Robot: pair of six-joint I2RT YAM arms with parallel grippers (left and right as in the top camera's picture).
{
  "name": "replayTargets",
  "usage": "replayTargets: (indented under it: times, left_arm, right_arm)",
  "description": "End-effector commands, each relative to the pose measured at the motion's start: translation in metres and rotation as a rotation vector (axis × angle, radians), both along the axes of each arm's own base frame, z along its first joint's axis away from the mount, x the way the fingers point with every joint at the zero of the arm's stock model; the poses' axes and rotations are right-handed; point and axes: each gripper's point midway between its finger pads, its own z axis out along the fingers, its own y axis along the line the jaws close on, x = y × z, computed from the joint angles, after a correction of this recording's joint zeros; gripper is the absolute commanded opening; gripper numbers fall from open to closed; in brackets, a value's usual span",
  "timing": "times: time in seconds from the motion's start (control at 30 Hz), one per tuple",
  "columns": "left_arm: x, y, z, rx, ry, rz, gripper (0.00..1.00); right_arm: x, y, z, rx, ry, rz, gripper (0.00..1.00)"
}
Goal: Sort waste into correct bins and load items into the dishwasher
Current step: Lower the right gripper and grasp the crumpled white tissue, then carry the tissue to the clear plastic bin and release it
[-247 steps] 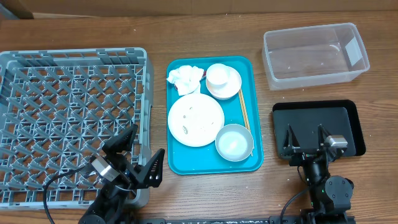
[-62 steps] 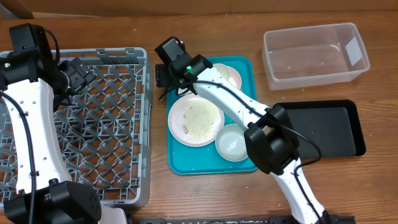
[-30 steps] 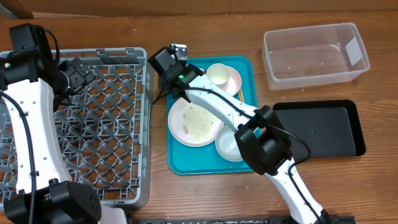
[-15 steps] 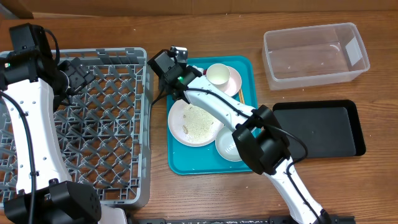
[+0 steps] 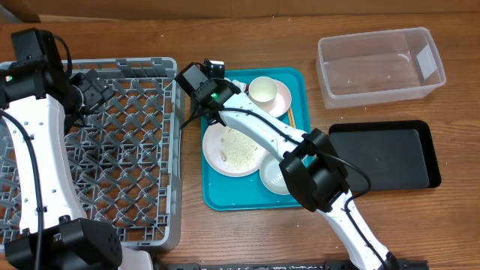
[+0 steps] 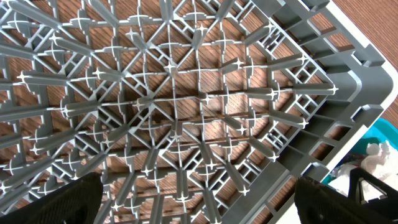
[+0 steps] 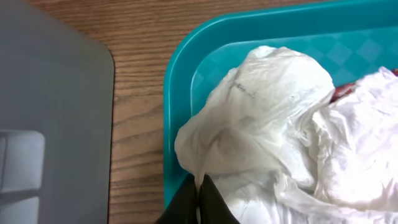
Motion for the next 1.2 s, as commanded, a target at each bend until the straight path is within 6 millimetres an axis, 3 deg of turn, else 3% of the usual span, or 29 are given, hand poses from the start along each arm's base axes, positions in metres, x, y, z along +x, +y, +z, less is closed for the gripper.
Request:
replayTargets:
  times: [0.0, 0.33, 0.57, 0.73, 0.9, 1.03, 1.17]
  left_arm:
    - [0.004, 0.000, 0.005, -0.002, -0.020, 0.005, 1.00]
    - [0.004, 0.000, 0.005, -0.003, -0.019, 0.005, 1.00]
    - [0.004, 0.000, 0.005, -0.002, -0.020, 0.005, 1.00]
    - [0.004, 0.000, 0.005, -0.002, -0.020, 0.005, 1.00]
    - [0.004, 0.000, 0.005, -0.002, -0.019, 0.006, 1.00]
    - [0.004, 0.000, 0.005, -0.002, -0.019, 0.006, 1.00]
    - [0.004, 0.000, 0.005, -0.003, -0.019, 0.005, 1.00]
  right_arm:
    - [0.006, 0.004, 0.046, 0.062, -0.064, -0.027, 0.04]
    - [0.000, -0.014, 0.155, 0.175, -0.169, -0.036, 0.04]
    - [-0.014, -0.049, 0.234, 0.233, -0.255, -0.067, 0.04]
    - [-0.019, -0.094, 0.275, 0.220, -0.308, -0.141, 0.04]
    - [-0.030, -0.157, 0.303, 0.150, -0.339, -0.249, 0.04]
    - [-0.044, -0.214, 0.309, 0.061, -0.311, -0.344, 0.04]
    - [-0.060, -0.278, 0.296, -0.050, -0.211, -0.455, 0.04]
